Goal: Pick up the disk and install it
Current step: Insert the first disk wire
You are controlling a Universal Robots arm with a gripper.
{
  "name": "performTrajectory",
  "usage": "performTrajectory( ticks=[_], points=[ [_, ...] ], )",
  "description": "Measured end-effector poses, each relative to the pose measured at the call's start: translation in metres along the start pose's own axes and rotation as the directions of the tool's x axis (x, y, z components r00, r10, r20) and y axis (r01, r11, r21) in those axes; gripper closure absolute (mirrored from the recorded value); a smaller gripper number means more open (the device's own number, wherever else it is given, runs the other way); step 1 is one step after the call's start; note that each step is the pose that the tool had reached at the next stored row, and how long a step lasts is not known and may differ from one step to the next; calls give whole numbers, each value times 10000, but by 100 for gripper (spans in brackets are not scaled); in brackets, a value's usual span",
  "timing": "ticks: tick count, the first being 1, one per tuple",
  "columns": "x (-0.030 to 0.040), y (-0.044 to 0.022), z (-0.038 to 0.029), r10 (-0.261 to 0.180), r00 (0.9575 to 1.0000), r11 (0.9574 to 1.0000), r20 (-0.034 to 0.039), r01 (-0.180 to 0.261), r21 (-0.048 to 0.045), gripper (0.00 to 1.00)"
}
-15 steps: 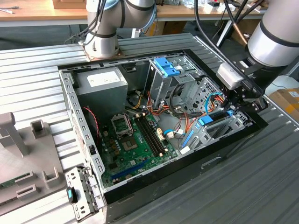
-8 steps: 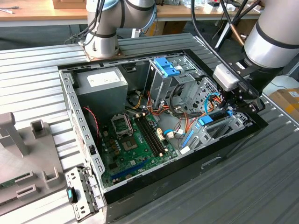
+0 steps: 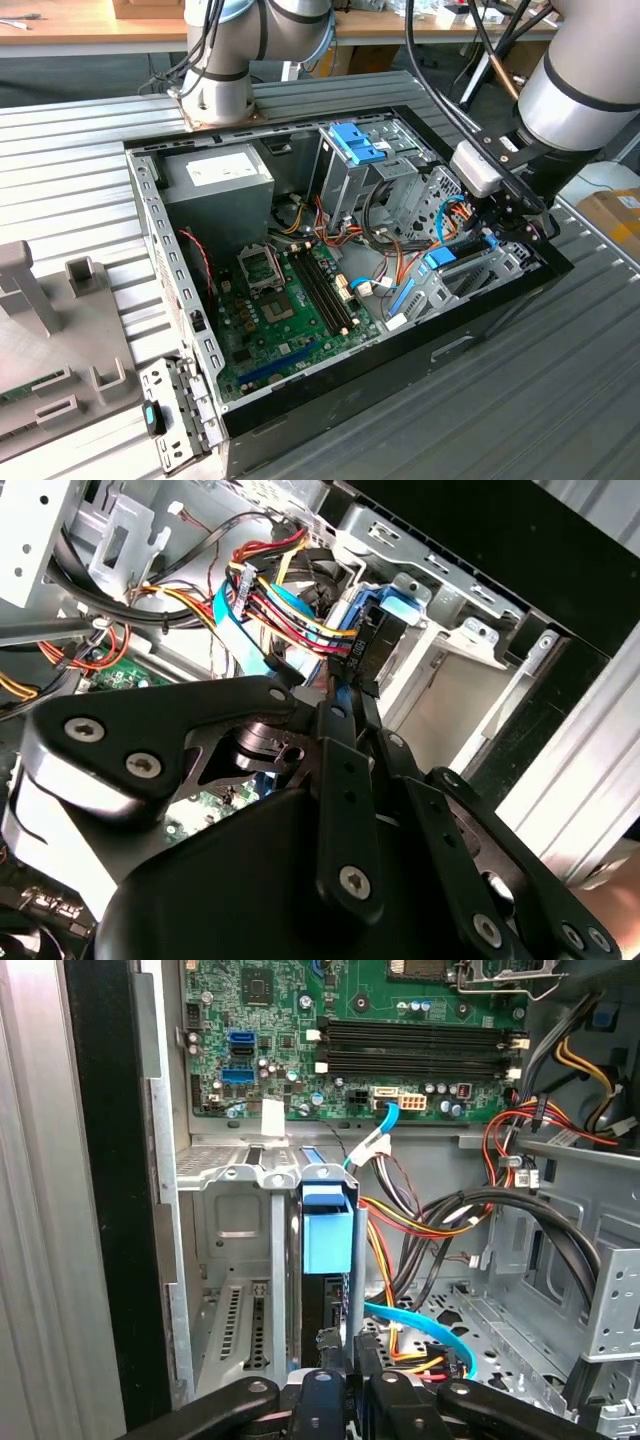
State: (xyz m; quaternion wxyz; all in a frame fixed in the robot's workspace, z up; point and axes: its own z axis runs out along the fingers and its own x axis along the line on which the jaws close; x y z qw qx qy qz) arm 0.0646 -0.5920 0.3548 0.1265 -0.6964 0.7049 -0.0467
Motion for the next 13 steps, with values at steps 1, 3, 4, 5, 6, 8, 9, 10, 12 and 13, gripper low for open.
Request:
performTrajectory(
  ticks=[1, 3, 4, 5, 6, 8, 9, 10, 12, 13],
  points=[
    [1, 0, 1, -1, 10000, 10000, 0, 1, 0, 84],
    [3, 5, 26, 196, 9998, 9998, 36, -196, 21, 84],
    [4, 6, 29, 374, 9993, 9993, -9, -374, 44, 84],
    [4, 7, 30, 548, 9985, 9985, -51, -548, 66, 84],
    [5, 7, 31, 584, 9983, 9983, -60, -583, 71, 84],
    [5, 15, 39, 594, 9982, 9982, -63, -593, 73, 84],
    [6, 25, 52, 696, 9975, 9975, -87, -695, 85, 84],
    [7, 25, 53, 724, 9973, 9973, -94, -724, 89, 84],
    [8, 29, 65, 746, 9972, 9972, -14, -746, 90, 84],
    [7, 30, 69, 748, 9972, 9971, 12, -748, 100, 84]
  ],
)
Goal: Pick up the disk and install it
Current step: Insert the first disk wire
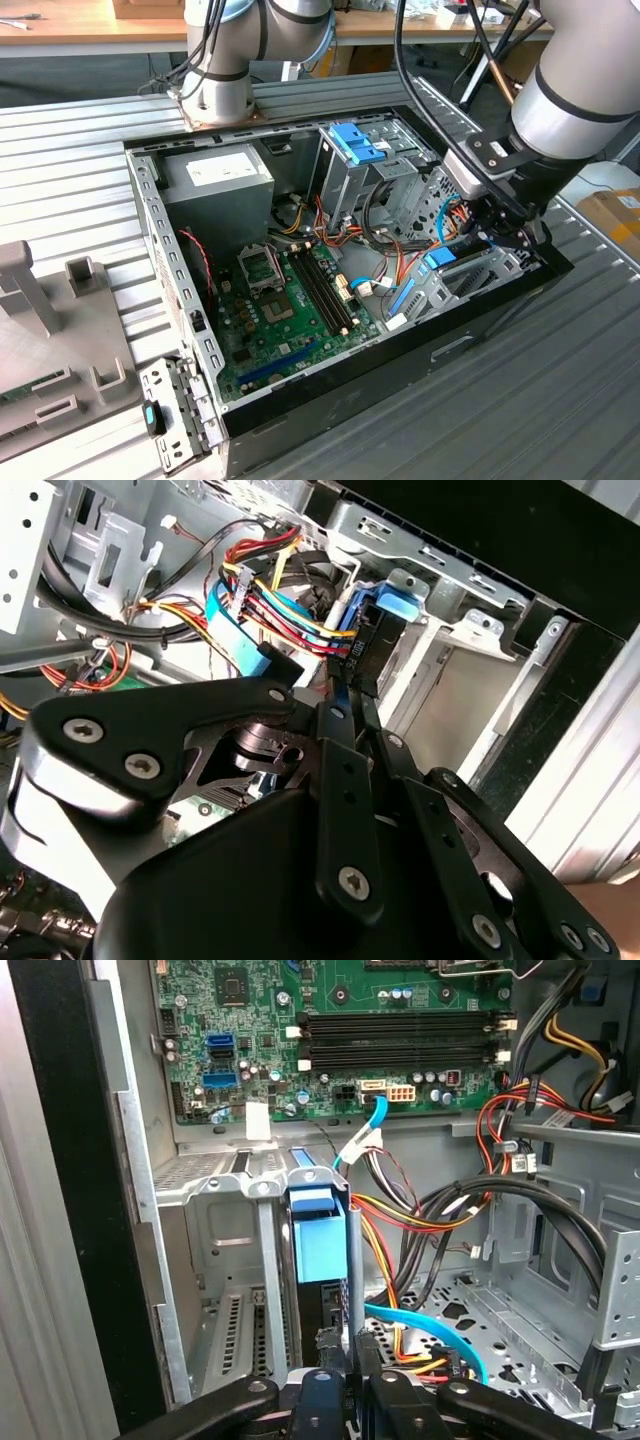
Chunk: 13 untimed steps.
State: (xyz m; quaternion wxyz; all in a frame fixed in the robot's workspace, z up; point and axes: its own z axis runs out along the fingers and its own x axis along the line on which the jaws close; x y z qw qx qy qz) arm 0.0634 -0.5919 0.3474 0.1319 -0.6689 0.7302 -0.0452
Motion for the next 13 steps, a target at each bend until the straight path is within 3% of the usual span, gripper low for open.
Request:
performTrajectory(
  ticks=[4, 6, 9, 11, 13],
  points=[
    [1, 1, 1, -3, 10000, 10000, 4, 3, 27, 84],
    [6, 10, 5, -30, 10000, 9995, 49, 28, 310, 84],
    [15, 39, 10, -52, 10000, 9988, 64, 49, 492, 84],
    [19, 61, 9, -59, 10000, 9984, 71, 55, 557, 84],
    [20, 73, 7, -61, 10000, 9984, 72, 56, 558, 84]
  ],
)
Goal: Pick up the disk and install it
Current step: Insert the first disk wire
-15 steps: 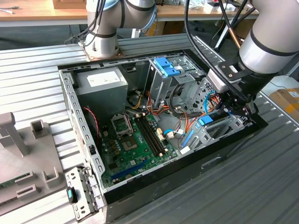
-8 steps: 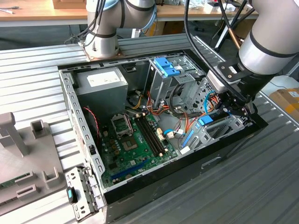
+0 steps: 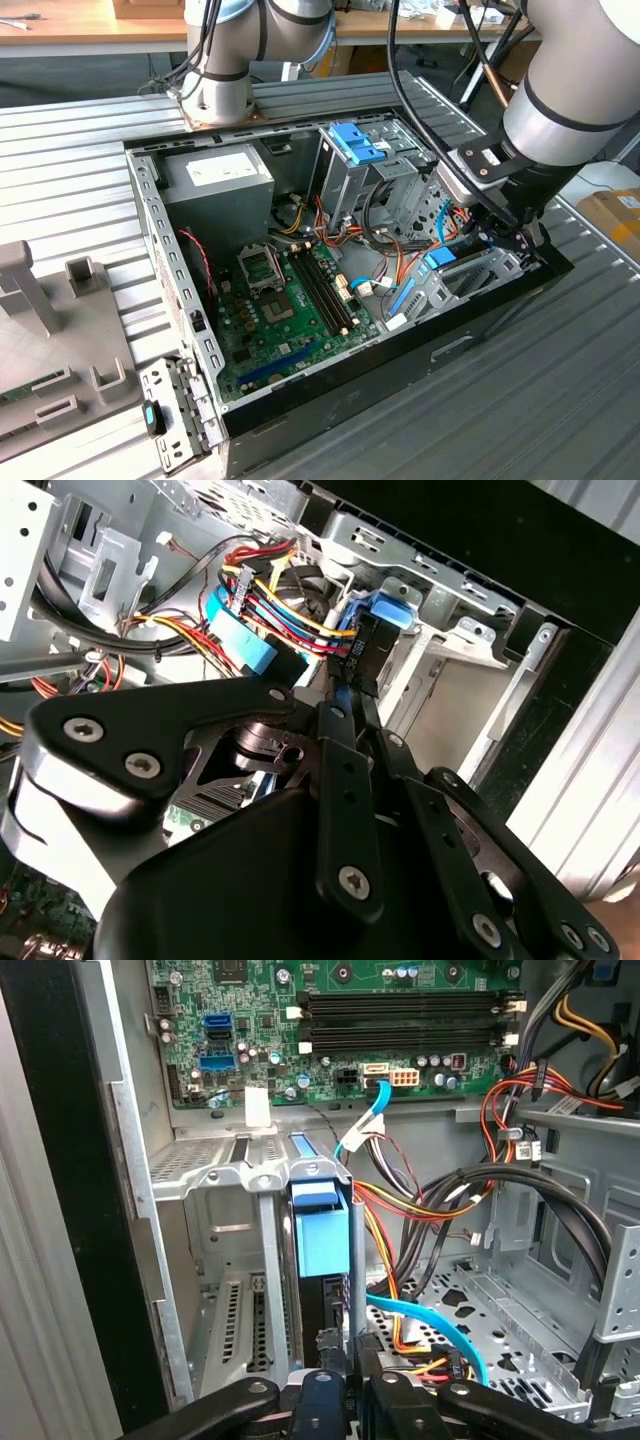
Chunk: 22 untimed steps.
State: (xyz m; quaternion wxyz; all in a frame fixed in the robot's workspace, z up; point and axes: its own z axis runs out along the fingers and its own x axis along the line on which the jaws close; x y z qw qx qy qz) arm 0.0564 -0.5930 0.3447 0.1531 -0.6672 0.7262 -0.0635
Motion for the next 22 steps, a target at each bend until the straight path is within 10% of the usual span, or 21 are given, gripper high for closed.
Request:
performTrajectory(
  ticks=[22],
  points=[
    [-1, 51, 51, 216, 9998, 9997, -46, -215, 132, 84]
  ],
)
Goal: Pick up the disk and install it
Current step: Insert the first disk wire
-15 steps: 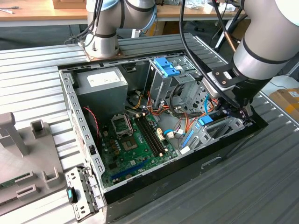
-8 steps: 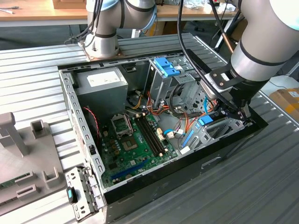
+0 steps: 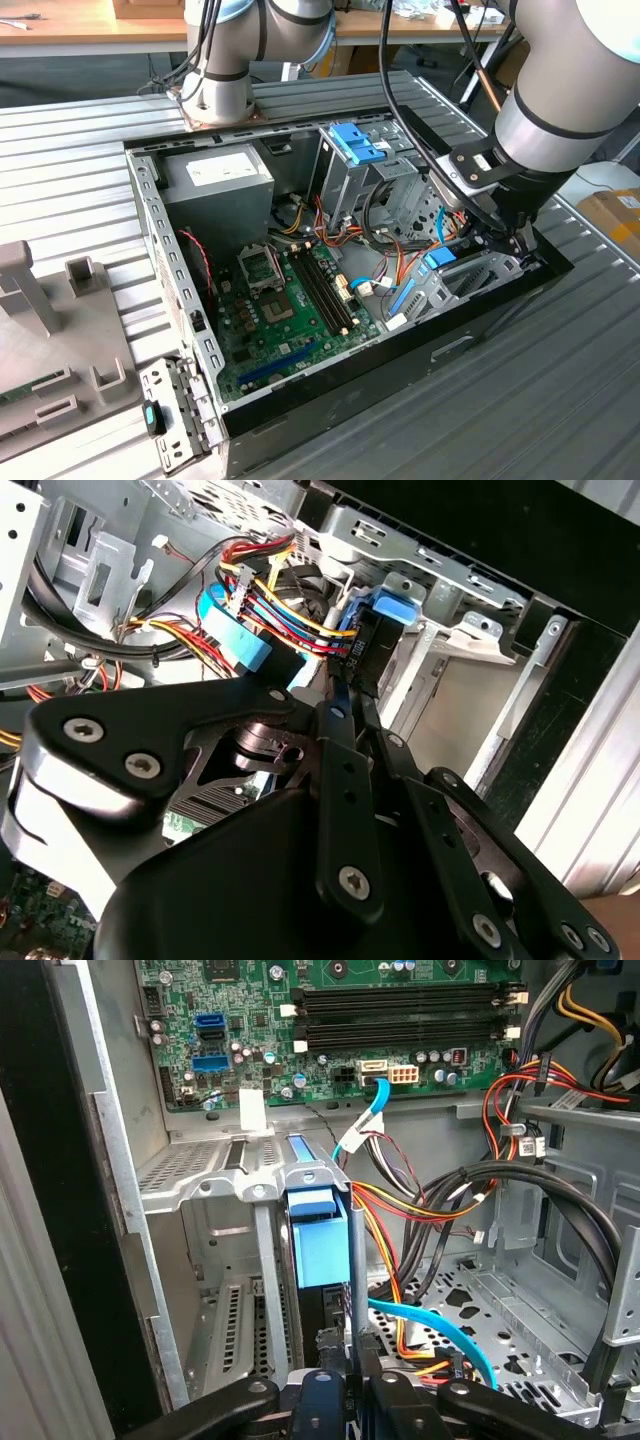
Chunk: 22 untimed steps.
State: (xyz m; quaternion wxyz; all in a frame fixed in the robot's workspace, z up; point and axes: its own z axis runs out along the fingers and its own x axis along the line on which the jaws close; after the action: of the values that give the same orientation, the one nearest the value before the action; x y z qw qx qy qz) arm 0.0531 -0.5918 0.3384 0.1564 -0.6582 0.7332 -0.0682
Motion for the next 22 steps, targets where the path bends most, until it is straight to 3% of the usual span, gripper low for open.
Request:
performTrajectory(
  ticks=[16, 20, 22],
  points=[
    [-8, 17, -22, 3, 10000, 10000, -10, -3, -11, 84],
    [-8, 17, -22, 16, 10000, 9999, -38, -17, -164, 84],
    [-8, 17, -22, 18, 10000, 9998, -39, -19, -175, 84]
  ],
)
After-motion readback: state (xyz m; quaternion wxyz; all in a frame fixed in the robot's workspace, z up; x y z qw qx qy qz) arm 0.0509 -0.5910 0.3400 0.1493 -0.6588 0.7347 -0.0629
